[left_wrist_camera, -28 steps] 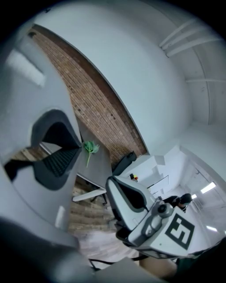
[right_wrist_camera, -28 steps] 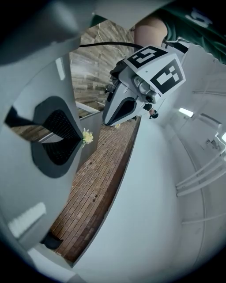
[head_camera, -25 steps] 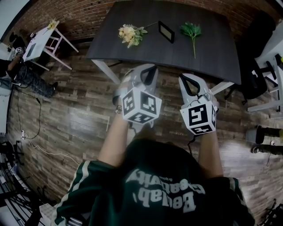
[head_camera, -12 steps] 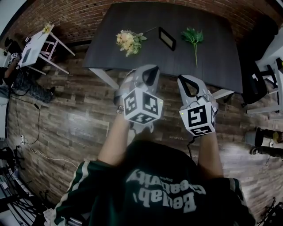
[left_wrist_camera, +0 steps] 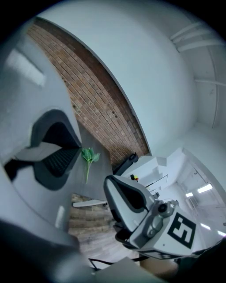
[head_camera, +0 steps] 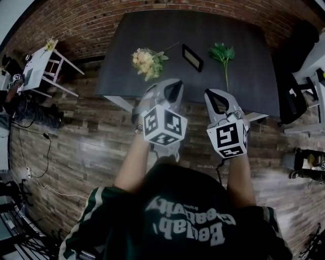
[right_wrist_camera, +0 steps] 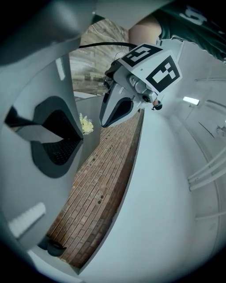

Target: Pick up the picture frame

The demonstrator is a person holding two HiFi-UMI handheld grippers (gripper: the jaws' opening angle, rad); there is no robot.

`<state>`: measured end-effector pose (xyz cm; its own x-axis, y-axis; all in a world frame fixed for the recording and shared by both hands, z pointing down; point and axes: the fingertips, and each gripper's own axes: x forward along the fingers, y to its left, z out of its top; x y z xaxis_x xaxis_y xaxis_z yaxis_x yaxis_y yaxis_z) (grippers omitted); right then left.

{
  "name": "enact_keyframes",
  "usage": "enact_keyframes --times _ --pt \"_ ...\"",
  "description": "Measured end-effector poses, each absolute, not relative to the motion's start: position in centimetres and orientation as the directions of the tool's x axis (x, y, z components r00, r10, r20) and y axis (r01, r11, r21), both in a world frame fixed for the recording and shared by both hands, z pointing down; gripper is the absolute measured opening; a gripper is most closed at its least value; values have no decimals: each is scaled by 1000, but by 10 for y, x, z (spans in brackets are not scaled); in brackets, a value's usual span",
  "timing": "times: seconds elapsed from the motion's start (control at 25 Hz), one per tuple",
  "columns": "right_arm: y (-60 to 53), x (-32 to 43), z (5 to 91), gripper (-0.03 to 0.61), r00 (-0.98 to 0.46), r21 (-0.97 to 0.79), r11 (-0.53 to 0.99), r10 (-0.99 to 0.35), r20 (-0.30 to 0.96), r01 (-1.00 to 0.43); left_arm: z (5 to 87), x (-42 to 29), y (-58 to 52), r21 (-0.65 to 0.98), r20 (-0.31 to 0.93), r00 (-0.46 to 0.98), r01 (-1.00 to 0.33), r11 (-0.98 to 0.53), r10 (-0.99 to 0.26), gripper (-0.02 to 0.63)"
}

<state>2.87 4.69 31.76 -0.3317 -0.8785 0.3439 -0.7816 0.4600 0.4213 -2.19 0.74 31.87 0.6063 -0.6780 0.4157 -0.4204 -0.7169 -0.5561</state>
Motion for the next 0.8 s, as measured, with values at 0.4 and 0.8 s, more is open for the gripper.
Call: enact_keyframes --times 0.4,0.8 --pt "-26 31 311 6 -269 421 405 -899 347 -811 314 -21 -66 -566 424 634 -372 -735 -647 3" --pt "-83 33 318 7 -227 406 371 -905 359 -836 319 -17 -123 -546 426 672 -342 -764 -606 3"
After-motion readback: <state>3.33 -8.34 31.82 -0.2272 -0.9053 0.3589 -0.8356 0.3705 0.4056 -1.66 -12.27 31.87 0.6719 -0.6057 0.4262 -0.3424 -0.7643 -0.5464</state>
